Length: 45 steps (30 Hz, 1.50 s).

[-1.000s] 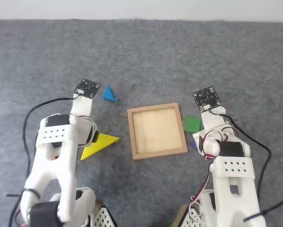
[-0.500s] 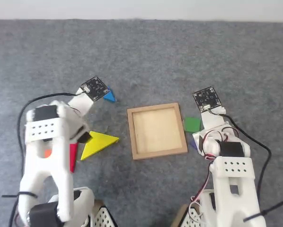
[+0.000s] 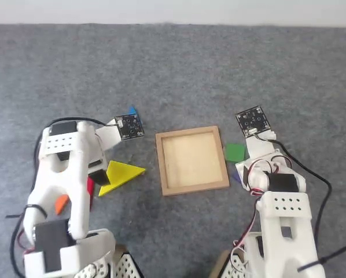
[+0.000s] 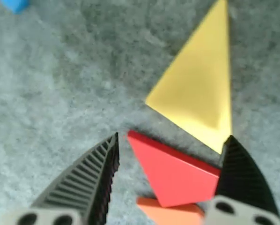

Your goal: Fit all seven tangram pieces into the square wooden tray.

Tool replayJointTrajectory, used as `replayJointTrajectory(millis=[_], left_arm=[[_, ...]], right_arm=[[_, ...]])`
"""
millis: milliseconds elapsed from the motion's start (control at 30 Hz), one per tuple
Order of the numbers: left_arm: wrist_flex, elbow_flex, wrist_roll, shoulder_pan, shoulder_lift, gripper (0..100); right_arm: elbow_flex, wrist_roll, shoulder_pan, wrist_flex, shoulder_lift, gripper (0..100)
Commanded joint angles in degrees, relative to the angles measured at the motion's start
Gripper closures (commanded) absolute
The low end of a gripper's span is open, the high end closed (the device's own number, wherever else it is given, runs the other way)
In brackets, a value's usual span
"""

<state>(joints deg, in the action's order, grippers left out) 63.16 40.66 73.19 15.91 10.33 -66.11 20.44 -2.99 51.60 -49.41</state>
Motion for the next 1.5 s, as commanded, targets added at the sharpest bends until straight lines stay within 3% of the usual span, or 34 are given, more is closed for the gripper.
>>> replayJointTrajectory(millis=[0,133,233,567,833,1000,1467], left_arm=[[-3.7,0.7,1.0,-0.8,0.0,65],[-5.3,2.7,0.4,-4.5,0.0,64],[-8.1,2.8,-4.9,-6.5,0.0,64],[-10.3,4.0,-6.7,-5.2,-0.1,62],[-7.3,2.8,-20.9,-5.0,0.0,66],[-3.8,2.8,-21.0,-4.9,0.0,66],[-4.2,4.1,-20.9,-3.6,-0.1,67]], right_arm=[[1.0,-0.1,0.7,0.2,-2.6,84.4],[1.0,-0.1,0.7,0.5,-2.6,84.4],[0.9,-0.1,0.7,0.5,-2.6,84.4],[0.9,-0.1,0.7,0.6,-2.6,84.4],[-1.1,-0.1,0.3,-1.3,-2.5,84.4],[-4.7,-0.1,0.3,-6.1,-2.5,84.4],[-12.7,-0.2,0.7,-12.9,-2.5,84.4]])
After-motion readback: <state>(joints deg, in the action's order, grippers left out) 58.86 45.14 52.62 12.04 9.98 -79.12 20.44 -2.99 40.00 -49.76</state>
